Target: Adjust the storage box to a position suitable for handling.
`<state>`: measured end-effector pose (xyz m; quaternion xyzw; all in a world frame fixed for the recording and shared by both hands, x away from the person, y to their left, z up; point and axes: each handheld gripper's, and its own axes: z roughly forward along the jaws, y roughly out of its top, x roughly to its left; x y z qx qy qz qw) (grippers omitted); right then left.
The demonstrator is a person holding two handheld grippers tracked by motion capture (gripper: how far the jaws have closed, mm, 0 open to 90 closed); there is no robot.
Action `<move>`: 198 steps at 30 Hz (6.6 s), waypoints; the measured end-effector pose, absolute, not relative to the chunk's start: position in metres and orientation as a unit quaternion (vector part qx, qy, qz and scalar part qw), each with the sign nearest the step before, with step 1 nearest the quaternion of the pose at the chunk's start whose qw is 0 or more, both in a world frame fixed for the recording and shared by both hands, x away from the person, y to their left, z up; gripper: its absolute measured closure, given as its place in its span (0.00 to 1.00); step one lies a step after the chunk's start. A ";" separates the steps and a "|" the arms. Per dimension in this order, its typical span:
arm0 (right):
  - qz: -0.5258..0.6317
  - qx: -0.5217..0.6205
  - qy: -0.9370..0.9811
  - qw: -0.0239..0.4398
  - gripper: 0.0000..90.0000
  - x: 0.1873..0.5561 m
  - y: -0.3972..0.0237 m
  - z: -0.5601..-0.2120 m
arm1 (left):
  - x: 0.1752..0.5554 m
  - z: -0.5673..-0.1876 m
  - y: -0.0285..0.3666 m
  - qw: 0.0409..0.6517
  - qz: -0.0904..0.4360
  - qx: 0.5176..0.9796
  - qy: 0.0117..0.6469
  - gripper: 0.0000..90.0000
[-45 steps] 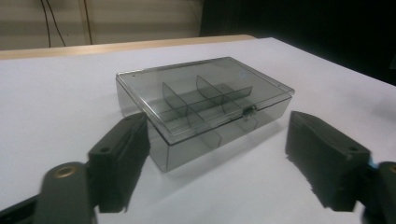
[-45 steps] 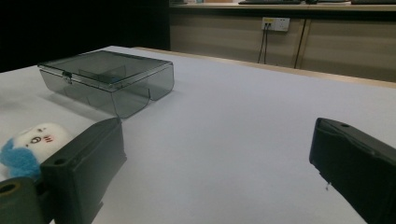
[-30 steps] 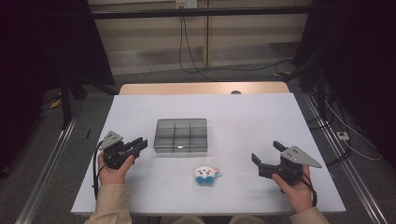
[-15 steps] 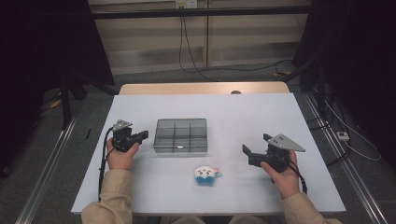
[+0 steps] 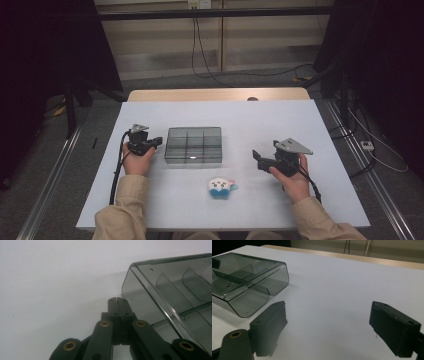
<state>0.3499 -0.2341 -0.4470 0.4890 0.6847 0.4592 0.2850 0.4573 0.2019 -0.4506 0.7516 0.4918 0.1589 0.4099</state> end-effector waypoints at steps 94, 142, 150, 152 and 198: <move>0.387 0.541 0.726 0.175 1.00 0.397 -0.211 -0.463 | 0.442 -0.454 0.110 0.400 0.109 0.811 0.412 1.00; 0.387 0.525 0.739 0.170 1.00 0.361 -0.219 -0.462 | 0.401 -0.454 0.108 0.404 0.108 0.812 0.407 1.00; 0.388 0.527 0.737 0.166 1.00 0.357 -0.219 -0.462 | 0.398 -0.453 0.108 0.402 0.111 0.813 0.406 1.00; 0.388 0.527 0.737 0.165 1.00 0.357 -0.219 -0.462 | 0.398 -0.453 0.107 0.402 0.112 0.813 0.406 1.00; 0.395 0.526 0.736 0.158 1.00 0.352 -0.221 -0.462 | 0.393 -0.454 0.109 0.394 0.112 0.815 0.411 1.00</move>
